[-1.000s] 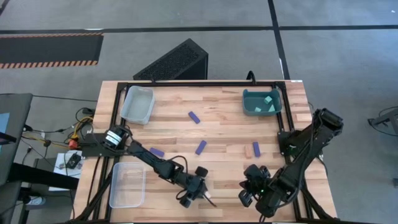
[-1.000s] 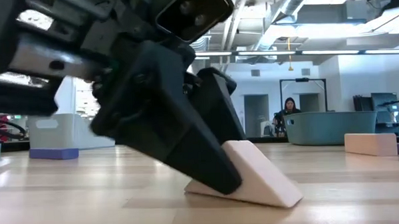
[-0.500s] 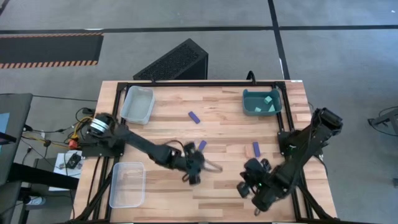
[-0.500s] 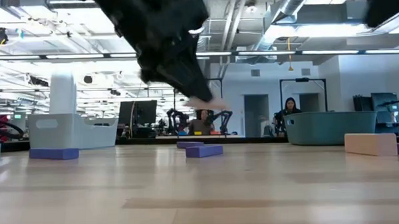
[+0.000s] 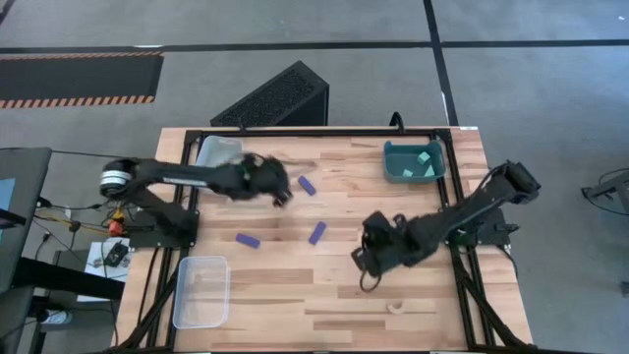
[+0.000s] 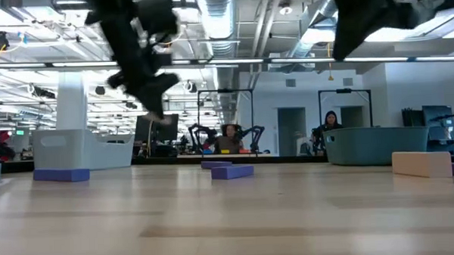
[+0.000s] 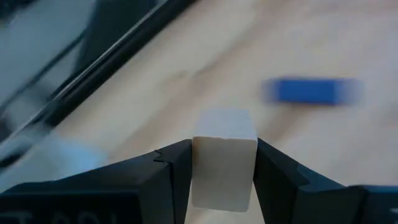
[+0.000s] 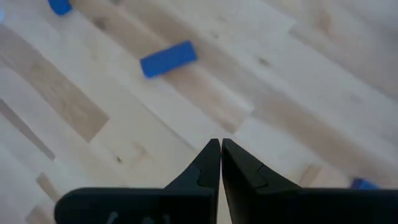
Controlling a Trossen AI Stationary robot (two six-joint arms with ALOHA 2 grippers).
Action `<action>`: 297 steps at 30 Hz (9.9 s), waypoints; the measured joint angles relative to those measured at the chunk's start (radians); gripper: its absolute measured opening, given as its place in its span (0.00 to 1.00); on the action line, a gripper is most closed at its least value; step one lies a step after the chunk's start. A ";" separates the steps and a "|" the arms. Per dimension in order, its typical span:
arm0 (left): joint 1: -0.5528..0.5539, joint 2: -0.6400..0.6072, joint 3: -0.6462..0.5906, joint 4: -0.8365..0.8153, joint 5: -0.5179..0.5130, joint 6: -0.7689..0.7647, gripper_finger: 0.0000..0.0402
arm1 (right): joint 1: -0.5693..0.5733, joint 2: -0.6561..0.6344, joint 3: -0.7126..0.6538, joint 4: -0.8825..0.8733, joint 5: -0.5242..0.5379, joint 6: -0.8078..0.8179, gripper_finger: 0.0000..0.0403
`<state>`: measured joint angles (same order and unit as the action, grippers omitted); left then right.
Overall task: Sort & place blocks by color
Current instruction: Put the light brown block into the white bin
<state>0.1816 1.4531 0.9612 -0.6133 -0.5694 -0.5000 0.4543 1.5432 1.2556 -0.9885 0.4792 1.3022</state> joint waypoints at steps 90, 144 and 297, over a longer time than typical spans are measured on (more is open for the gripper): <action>-0.606 0.153 -0.136 1.065 0.266 0.232 0.49 | 0.491 0.241 -0.254 0.451 -0.338 -0.309 0.58; -0.467 0.152 -0.131 0.938 0.357 0.224 0.49 | 0.335 0.198 -0.270 0.635 -0.421 -0.394 0.48; 0.724 -0.086 -0.070 -0.030 0.463 0.254 0.65 | -0.482 -0.246 -0.385 -0.090 -0.376 0.010 0.55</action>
<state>0.9057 1.3674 0.8911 -0.6434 -0.1064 -0.2465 -0.0279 1.2969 0.8708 -1.0780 0.1037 1.3125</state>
